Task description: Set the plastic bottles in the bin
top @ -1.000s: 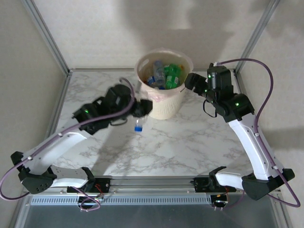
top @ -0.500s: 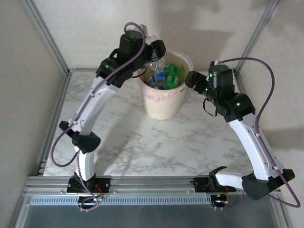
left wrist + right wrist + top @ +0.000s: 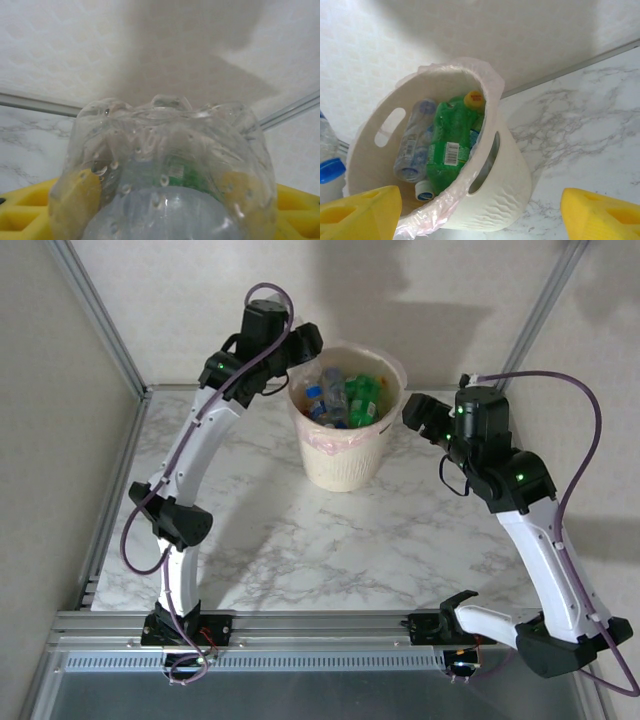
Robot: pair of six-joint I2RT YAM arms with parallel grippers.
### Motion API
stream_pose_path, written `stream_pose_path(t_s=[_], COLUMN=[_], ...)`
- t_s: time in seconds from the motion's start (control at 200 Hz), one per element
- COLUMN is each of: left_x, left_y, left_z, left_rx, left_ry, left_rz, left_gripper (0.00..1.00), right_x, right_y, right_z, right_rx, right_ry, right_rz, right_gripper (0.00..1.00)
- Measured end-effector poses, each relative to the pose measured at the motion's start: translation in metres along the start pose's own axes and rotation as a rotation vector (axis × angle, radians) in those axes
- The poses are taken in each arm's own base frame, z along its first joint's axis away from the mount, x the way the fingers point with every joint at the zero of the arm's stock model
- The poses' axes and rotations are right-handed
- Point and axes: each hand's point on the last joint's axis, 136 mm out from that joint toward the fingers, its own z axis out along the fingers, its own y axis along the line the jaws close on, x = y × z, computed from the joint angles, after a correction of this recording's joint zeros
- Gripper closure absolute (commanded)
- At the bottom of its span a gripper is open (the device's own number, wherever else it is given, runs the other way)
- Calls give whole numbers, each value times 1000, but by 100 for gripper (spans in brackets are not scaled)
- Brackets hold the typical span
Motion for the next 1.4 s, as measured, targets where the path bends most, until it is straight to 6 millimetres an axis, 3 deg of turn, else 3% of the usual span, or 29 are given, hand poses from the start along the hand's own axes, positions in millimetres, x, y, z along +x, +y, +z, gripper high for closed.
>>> stream_pose_path(t_s=[0.25, 0.395, 0.521, 0.686, 0.796, 0.941, 1.186, 1.397], left_x=[15, 23, 23, 18, 17, 20, 42, 48], left_y=[6, 5, 5, 2, 1, 7, 20, 22], left_z=[11, 16, 17, 17, 17, 24, 60, 76], left_rx=[-7, -9, -15, -3, 1, -13, -23, -9], left_ry=[46, 64, 59, 40, 34, 42, 97, 109], left_rz=[16, 25, 16, -21, -38, -60, -85, -102], left_gripper=[10, 8, 16, 37, 43, 47, 47, 47], right_x=[2, 5, 7, 4, 3, 4, 4, 3], right_y=[-2, 0, 2, 6, 8, 9, 8, 7], right_z=[5, 14, 24, 30, 32, 34, 33, 33], right_rx=[14, 21, 31, 27, 20, 19, 22, 28], right_ry=[7, 19, 34, 34, 33, 36, 34, 34], right_rz=[-4, -13, -37, -59, -65, -68, -68, -71], right_gripper=[16, 16, 16, 17, 17, 17, 18, 19])
